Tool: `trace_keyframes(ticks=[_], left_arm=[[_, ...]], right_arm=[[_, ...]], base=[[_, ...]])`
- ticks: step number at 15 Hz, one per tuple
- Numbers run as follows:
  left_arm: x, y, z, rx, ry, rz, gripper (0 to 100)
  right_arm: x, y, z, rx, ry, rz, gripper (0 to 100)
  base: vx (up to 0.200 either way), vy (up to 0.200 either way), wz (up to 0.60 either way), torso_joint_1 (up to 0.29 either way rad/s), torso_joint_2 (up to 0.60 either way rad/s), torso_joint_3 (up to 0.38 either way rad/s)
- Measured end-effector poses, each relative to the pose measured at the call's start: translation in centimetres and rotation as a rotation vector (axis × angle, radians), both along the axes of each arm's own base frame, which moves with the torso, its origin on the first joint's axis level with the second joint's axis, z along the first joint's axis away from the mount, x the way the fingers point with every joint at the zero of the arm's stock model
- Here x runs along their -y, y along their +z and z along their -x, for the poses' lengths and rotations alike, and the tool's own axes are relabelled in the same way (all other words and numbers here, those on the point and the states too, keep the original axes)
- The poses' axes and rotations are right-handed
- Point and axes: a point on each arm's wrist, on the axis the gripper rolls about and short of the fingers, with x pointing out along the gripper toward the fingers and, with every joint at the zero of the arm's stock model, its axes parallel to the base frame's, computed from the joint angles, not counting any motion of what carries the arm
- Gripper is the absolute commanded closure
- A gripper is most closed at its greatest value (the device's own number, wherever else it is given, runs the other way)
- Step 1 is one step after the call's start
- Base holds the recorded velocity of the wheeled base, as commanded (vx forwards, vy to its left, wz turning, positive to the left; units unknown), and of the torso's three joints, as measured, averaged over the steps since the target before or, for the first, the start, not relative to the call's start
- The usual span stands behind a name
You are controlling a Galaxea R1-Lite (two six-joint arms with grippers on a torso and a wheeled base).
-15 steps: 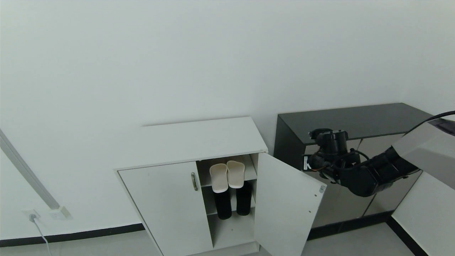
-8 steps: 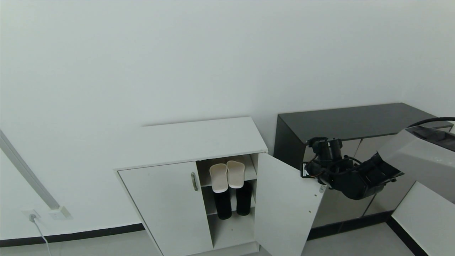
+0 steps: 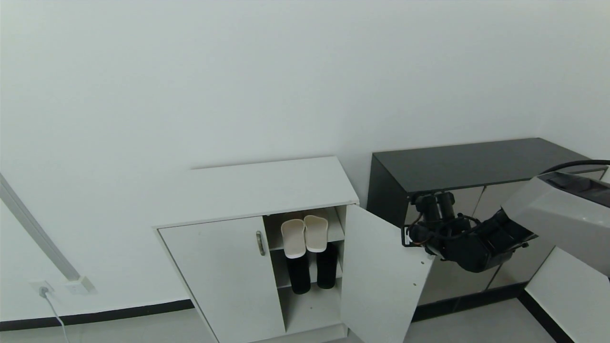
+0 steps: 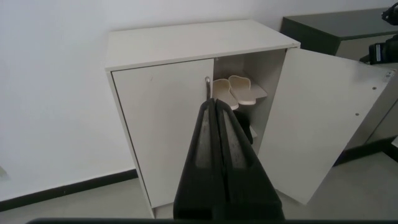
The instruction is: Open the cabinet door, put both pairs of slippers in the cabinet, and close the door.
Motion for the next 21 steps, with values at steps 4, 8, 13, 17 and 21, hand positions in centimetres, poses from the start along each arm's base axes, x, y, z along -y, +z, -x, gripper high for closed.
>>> trace_keyframes(ticks=[4,8,13,17,21], left_arm=[[0.0,0.0,0.0,0.000,0.000,0.001,100],[0.0,0.0,0.0,0.000,0.000,0.001,100],[0.0,0.0,0.0,0.000,0.000,0.001,100],[0.0,0.0,0.0,0.000,0.000,0.001,100],[0.0,0.0,0.0,0.000,0.000,0.001,100]], right_arm=[[-3.0,0.0,2.8,-0.025,0.091,0.006,100],[-6.6,0.9,7.1,-0.037,0.213,0.000,100],[-7.5,2.6,9.6,0.054,0.293,-0.054,100],[-8.3,3.0,11.5,0.054,0.345,-0.054,100],[-8.5,3.0,12.6,0.038,0.394,-0.064,100]], base=[[0.000,0.000,0.00,0.000,0.00,0.000],[0.000,0.000,0.00,0.000,0.00,0.000],[0.000,0.000,0.00,0.000,0.00,0.000],[0.000,0.000,0.30,0.000,0.00,0.001],[0.000,0.000,0.60,-0.001,0.00,0.000]])
